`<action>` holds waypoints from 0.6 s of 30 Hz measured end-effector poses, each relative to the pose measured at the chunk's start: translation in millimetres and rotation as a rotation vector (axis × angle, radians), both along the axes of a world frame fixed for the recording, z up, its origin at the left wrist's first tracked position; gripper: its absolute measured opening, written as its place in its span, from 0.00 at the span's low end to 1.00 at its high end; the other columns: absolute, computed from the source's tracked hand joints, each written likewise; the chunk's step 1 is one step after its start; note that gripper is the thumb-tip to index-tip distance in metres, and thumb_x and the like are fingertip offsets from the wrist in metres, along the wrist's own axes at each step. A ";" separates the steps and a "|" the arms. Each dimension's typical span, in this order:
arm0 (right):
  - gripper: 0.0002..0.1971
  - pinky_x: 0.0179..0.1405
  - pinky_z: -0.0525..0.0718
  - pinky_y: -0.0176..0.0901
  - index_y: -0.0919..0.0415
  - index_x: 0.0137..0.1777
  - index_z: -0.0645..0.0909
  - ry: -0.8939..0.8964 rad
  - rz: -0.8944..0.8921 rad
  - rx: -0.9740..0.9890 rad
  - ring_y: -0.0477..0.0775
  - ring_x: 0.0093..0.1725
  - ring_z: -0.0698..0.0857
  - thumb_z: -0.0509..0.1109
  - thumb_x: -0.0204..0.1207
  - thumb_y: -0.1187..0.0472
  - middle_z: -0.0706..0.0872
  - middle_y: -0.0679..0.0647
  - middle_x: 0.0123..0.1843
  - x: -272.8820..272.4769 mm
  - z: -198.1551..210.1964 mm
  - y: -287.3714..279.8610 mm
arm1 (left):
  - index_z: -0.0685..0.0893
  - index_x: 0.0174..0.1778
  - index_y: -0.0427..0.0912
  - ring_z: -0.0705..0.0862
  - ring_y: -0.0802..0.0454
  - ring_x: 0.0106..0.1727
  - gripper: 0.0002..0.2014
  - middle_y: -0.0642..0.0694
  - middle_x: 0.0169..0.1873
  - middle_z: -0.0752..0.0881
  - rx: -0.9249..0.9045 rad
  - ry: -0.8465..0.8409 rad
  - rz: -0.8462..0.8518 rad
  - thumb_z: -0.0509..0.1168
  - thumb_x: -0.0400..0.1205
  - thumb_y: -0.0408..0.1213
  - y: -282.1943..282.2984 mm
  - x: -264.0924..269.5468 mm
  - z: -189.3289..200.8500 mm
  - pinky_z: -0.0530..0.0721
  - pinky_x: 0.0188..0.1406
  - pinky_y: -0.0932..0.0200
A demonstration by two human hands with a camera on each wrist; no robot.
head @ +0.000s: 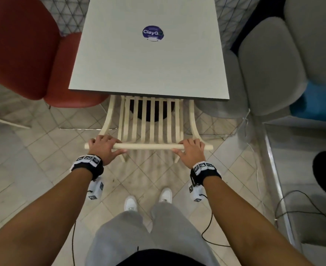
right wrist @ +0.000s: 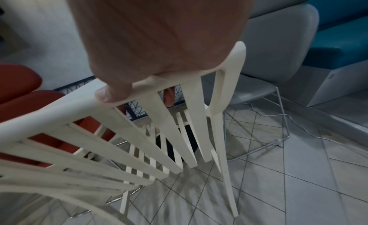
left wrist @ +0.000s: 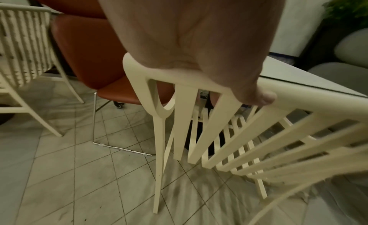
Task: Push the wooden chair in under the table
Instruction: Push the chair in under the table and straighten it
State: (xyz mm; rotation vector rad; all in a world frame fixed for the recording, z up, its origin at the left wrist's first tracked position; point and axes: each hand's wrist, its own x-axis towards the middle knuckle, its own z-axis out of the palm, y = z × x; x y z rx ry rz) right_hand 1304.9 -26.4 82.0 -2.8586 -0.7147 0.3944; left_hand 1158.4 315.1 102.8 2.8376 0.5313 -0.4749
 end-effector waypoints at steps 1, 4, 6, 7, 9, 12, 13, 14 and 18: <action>0.40 0.66 0.69 0.59 0.50 0.62 0.83 0.006 0.010 -0.002 0.59 0.58 0.75 0.46 0.75 0.21 0.84 0.51 0.58 1.6 -0.2 -0.6 | 0.83 0.61 0.63 0.74 0.44 0.66 0.36 0.54 0.63 0.83 -0.003 0.015 0.018 0.51 0.69 0.81 -0.2 1.8 0.6 0.66 0.65 0.38; 0.31 0.65 0.69 0.59 0.52 0.62 0.83 -0.012 0.039 0.013 0.59 0.57 0.75 0.54 0.81 0.28 0.84 0.52 0.57 1.7 -0.5 -4.3 | 0.84 0.60 0.64 0.74 0.43 0.67 0.37 0.54 0.64 0.83 0.006 0.058 0.058 0.52 0.66 0.82 -2.6 5.1 1.7 0.66 0.68 0.37; 0.28 0.65 0.68 0.59 0.53 0.62 0.83 -0.018 0.044 0.022 0.60 0.57 0.75 0.55 0.82 0.31 0.84 0.52 0.57 1.4 -0.3 -5.5 | 0.84 0.60 0.65 0.74 0.42 0.67 0.37 0.54 0.64 0.83 0.003 0.072 0.068 0.52 0.65 0.83 -4.5 5.9 2.8 0.65 0.69 0.37; 0.28 0.65 0.68 0.59 0.53 0.62 0.83 -0.013 0.037 0.028 0.60 0.57 0.75 0.56 0.83 0.31 0.85 0.53 0.57 1.2 0.2 -5.4 | 0.84 0.60 0.65 0.74 0.42 0.67 0.37 0.54 0.64 0.84 -0.004 0.076 0.070 0.52 0.65 0.83 -5.1 5.8 3.2 0.65 0.69 0.36; 0.27 0.66 0.67 0.59 0.53 0.62 0.83 -0.007 0.014 0.035 0.60 0.57 0.75 0.58 0.83 0.32 0.85 0.53 0.57 -0.4 1.5 -3.9 | 0.84 0.60 0.65 0.75 0.41 0.66 0.37 0.53 0.62 0.85 -0.021 0.080 0.079 0.53 0.65 0.83 -6.3 5.4 5.7 0.64 0.69 0.36; 0.27 0.67 0.67 0.57 0.54 0.63 0.84 -0.006 -0.056 0.056 0.61 0.59 0.76 0.62 0.81 0.32 0.86 0.54 0.57 -4.8 3.8 -0.9 | 0.86 0.56 0.64 0.77 0.42 0.62 0.36 0.53 0.55 0.88 -0.042 0.044 0.100 0.54 0.64 0.83 -6.6 4.2 7.0 0.64 0.68 0.38; 0.27 0.68 0.67 0.57 0.53 0.63 0.85 0.003 -0.078 0.073 0.61 0.60 0.76 0.64 0.80 0.32 0.87 0.54 0.57 -5.9 5.4 0.8 | 0.87 0.55 0.63 0.77 0.42 0.61 0.37 0.53 0.53 0.89 -0.043 0.024 0.099 0.53 0.64 0.84 -6.3 2.7 6.4 0.65 0.68 0.38; 0.27 0.68 0.67 0.57 0.53 0.63 0.86 0.018 -0.097 0.087 0.61 0.61 0.77 0.66 0.79 0.32 0.87 0.54 0.57 -6.9 7.7 3.0 | 0.87 0.54 0.63 0.78 0.42 0.60 0.37 0.53 0.52 0.89 -0.042 0.010 0.098 0.53 0.64 0.84 -5.8 0.3 5.8 0.65 0.67 0.38; 0.24 0.67 0.66 0.56 0.51 0.62 0.88 0.076 -0.135 0.099 0.60 0.61 0.75 0.71 0.77 0.35 0.89 0.53 0.55 -13.9 11.9 10.8 | 0.89 0.50 0.63 0.78 0.44 0.55 0.36 0.54 0.46 0.90 -0.045 -0.068 0.093 0.54 0.63 0.84 -0.1 -11.0 1.1 0.67 0.63 0.40</action>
